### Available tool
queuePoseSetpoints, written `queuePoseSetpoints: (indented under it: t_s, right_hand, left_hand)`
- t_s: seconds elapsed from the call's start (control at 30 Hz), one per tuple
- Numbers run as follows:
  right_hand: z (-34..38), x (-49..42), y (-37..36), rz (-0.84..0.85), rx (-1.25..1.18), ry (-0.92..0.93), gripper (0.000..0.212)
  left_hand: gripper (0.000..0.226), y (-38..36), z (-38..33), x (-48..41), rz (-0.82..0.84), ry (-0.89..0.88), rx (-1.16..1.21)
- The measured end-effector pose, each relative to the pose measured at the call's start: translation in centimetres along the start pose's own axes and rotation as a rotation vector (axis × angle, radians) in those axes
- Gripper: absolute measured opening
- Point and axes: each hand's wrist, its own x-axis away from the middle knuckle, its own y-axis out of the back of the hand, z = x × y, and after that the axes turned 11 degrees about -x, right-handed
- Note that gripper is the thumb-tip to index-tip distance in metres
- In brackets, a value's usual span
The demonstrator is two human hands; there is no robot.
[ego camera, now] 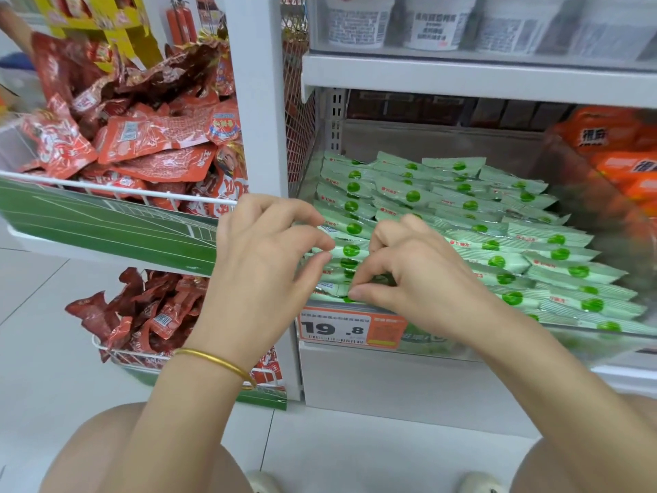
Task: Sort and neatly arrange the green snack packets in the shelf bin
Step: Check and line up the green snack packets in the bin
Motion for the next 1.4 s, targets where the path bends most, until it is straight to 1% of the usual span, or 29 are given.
queuePoseSetpoints:
  t_s: [0.07, 0.13, 0.17, 0.23, 0.33, 0.43, 0.5, 0.57, 0.63, 0.7, 0.8, 0.9, 0.97, 1.07, 1.17, 1.23, 1.3, 1.4]
  right_hand:
    - [-0.3, 0.0, 0.7, -0.019, -0.133, -0.027, 0.013]
    - [-0.9, -0.4, 2.0, -0.122, -0.332, -0.104, 0.008]
    - [-1.3, -0.8, 2.7, -0.169, -0.361, -0.128, 0.006]
    - [-1.6, -1.4, 3.6, -0.163, -0.332, -0.149, 0.005]
    - [-1.0, -2.2, 3.0, -0.013, -0.286, -0.104, 0.002]
    - [-0.2, -2.5, 1.6, 0.100, -0.135, -0.049, 0.011]
    - [-0.1, -2.7, 1.6, 0.108, -0.020, -0.051, 0.017]
    - [-0.2, -2.7, 1.4, 0.069, 0.098, 0.008, 0.013]
    - [-0.3, -2.8, 1.1, -0.022, 0.144, 0.085, 0.007]
    - [-0.4, -2.8, 0.7, -0.072, 0.137, 0.057, 0.007]
    - [-0.3, -2.9, 0.7, -0.019, 0.139, -0.013, 0.011]
    - [-0.3, -3.0, 1.1, 0.061, 0.175, 0.032, 0.014]
    - [-0.4, -2.9, 1.1, 0.074, 0.156, 0.051, 0.016]
    - [-0.7, -2.7, 0.4, -0.048, 0.030, 0.082, 0.009]
    - [-1.3, -2.8, 0.1, -0.201, -0.215, 0.025, 0.007]
    - [-1.4, -2.7, 0.4, -0.311, -0.323, -0.008, 0.009]
    - [-1.5, -2.6, 0.8, -0.437, -0.341, -0.010, 0.008]
    - [-2.2, -2.2, 1.4, -0.577, -0.241, 0.008, 0.007]
  left_hand:
    - [0.023, -0.1, -0.1, 0.0, 0.008, -0.019, -0.026]
    - [0.023, -0.2, -0.2, 0.0, 0.008, -0.032, -0.048]
    - [0.023, -0.3, -0.3, 0.0, 0.006, -0.038, -0.060]
    - [0.022, -0.4, -0.4, -0.1, 0.005, -0.053, -0.084]
    - [0.024, -0.7, -0.5, -0.1, 0.028, -0.068, -0.094]
    - [0.032, -0.8, -0.5, -0.2, 0.055, -0.067, -0.090]
    - [0.038, -0.8, -0.4, -0.2, 0.067, -0.062, -0.091]
    - [0.044, -0.9, -0.4, -0.3, 0.078, -0.058, -0.096]
    - [0.051, -0.8, -0.3, -0.2, 0.103, -0.052, -0.105]
    - [0.058, -0.7, -0.3, -0.1, 0.127, -0.045, -0.108]
    - [0.063, -0.8, -0.4, -0.1, 0.135, -0.035, -0.102]
    - [0.068, -0.9, -0.3, 0.0, 0.132, -0.024, -0.092]
    - [0.071, -0.9, -0.3, 0.0, 0.137, -0.014, -0.082]
    - [0.075, -0.9, -0.4, 0.0, 0.148, -0.003, -0.063]
    - [0.085, -0.8, -0.5, -0.1, 0.148, 0.002, -0.046]
    - [0.092, -0.6, -0.6, -0.1, 0.145, 0.009, -0.033]
    - [0.097, -0.5, -0.7, -0.1, 0.141, 0.015, -0.012]
    - [0.099, -0.5, -0.7, 0.0, 0.130, 0.014, 0.003]
